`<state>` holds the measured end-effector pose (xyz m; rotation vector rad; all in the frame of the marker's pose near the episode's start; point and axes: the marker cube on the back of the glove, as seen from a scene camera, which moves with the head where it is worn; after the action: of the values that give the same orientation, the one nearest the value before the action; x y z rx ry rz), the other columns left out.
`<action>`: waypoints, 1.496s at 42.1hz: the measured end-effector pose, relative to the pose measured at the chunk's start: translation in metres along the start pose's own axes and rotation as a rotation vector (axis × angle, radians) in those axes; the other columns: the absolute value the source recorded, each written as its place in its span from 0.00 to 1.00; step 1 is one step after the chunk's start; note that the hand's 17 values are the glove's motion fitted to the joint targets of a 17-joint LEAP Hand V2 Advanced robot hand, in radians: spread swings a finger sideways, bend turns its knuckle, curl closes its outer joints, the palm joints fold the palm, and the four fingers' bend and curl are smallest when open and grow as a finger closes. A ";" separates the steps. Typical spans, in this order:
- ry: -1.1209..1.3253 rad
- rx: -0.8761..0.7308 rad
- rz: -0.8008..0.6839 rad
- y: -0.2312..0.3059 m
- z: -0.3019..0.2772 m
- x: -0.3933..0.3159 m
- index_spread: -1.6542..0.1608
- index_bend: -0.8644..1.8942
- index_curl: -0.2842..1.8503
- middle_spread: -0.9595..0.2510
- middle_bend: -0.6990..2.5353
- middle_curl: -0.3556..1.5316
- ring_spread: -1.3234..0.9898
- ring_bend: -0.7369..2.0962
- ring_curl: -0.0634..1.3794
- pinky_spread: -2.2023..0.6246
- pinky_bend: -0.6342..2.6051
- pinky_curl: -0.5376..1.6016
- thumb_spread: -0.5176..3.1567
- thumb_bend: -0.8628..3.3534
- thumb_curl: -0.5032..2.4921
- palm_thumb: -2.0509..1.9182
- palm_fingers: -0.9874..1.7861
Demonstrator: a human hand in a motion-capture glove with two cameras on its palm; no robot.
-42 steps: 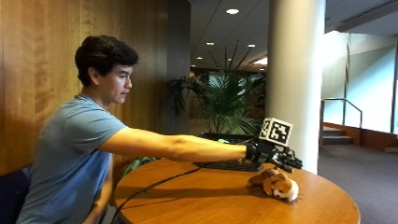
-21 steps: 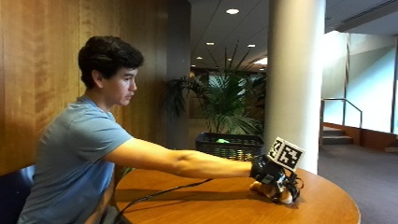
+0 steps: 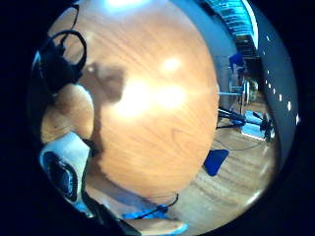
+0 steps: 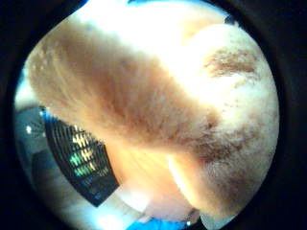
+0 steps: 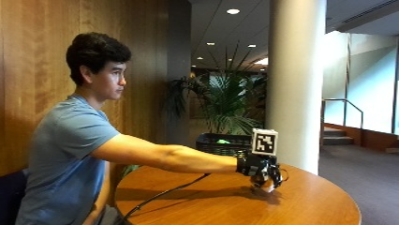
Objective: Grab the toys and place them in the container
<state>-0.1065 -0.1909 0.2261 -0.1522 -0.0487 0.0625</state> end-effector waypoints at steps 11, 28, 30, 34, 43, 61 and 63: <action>0.013 0.224 -0.001 0.041 -0.108 0.009 0.72 0.43 0.26 0.48 0.33 0.38 0.38 0.59 0.39 0.63 0.57 0.43 0.36 0.25 0.36 0.69 0.70; 0.005 0.491 -0.090 0.140 -0.272 -0.056 0.71 0.40 0.28 0.43 0.32 0.42 0.36 0.58 0.40 0.63 0.56 0.44 0.35 0.24 0.40 0.70 0.70; -0.022 0.499 -0.118 0.151 -0.282 -0.073 0.71 0.40 0.28 0.43 0.32 0.42 0.36 0.57 0.40 0.63 0.56 0.44 0.35 0.24 0.40 0.69 0.70; -0.124 0.497 -0.153 0.172 -0.298 -0.119 0.71 0.39 0.28 0.42 0.32 0.44 0.36 0.57 0.41 0.63 0.56 0.44 0.35 0.23 0.40 0.69 0.70; -0.093 0.493 -0.325 0.208 -0.296 -0.210 0.70 0.38 0.30 0.41 0.31 0.46 0.35 0.57 0.41 0.63 0.56 0.45 0.36 0.23 0.42 0.69 0.70; -0.143 0.284 -0.418 0.230 -0.221 -0.240 0.71 0.35 0.29 0.46 0.29 0.50 0.38 0.59 0.43 0.63 0.55 0.43 0.41 0.20 0.41 0.65 0.66; -0.104 0.238 -0.464 0.233 -0.212 -0.241 0.71 0.34 0.28 0.47 0.30 0.50 0.38 0.58 0.43 0.63 0.54 0.43 0.42 0.20 0.40 0.64 0.66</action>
<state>-0.3485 -0.0091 -0.0295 0.1024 -0.1786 -0.3861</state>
